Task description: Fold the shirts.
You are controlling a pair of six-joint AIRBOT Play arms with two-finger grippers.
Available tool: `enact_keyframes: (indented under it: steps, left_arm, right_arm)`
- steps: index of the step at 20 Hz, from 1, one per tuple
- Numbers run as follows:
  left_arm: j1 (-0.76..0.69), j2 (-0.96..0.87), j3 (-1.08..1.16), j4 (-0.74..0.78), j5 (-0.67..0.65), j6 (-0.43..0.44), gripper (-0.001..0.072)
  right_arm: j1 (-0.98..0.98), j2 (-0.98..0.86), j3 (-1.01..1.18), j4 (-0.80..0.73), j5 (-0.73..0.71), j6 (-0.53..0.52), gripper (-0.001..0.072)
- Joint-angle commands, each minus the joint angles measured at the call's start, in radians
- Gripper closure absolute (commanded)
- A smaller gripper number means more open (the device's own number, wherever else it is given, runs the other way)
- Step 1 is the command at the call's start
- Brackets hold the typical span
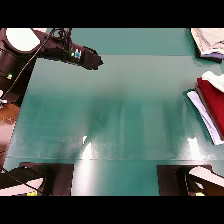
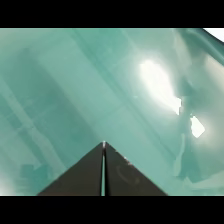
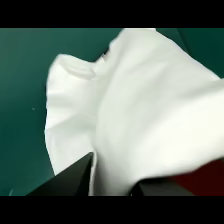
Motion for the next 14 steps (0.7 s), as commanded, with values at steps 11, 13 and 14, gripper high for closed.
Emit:
enact_keyframes:
  steps: [11, 13, 14]
  left_arm:
    - [0.000, 0.000, 0.000, 0.002, -0.006, 0.002, 0.0683]
    - [0.000, 0.000, 0.000, 0.006, 0.002, 0.002, 0.0683]
    - [0.000, 0.000, 0.000, 0.016, 0.002, 0.002, 0.0683]
  right_arm:
    - [-0.103, 0.164, -0.333, 0.177, -0.059, 0.015, 0.0322]
    - [0.030, 0.164, -0.333, 0.295, -0.060, 0.015, 0.0323]
    - [0.105, 0.164, -0.333, 0.305, -0.071, 0.015, 0.0324]
